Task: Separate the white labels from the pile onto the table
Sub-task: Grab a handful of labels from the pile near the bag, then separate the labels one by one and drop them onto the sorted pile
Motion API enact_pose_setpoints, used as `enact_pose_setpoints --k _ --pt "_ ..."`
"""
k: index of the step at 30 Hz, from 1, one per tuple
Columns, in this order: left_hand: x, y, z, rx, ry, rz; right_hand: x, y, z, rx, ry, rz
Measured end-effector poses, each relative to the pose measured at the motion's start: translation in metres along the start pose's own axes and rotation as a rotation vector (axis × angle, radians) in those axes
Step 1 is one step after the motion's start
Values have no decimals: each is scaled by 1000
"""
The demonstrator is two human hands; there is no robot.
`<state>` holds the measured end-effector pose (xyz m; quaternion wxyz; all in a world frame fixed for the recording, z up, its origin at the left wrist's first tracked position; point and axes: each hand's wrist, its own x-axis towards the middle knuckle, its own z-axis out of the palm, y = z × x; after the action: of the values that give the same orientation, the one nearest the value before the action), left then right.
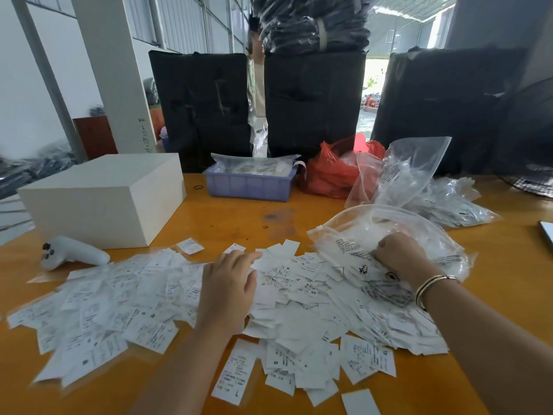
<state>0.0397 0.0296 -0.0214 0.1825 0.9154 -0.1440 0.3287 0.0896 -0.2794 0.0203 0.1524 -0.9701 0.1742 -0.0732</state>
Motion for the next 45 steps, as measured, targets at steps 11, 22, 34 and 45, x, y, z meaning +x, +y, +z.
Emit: enact_pose_setpoints --k 11,22,34,45 --pt "1 -1 2 -77 -62 -63 -7 -7 5 15 71 4" --pt "0 -3 4 -120 -30 -87 -29 -33 -13 -28 514 -377" --pt "1 10 -9 -692 -212 -150 -99 -94 28 804 -106 -555" --pt "2 11 -1 -784 -93 -395 -95 -90 49 673 71 -446"
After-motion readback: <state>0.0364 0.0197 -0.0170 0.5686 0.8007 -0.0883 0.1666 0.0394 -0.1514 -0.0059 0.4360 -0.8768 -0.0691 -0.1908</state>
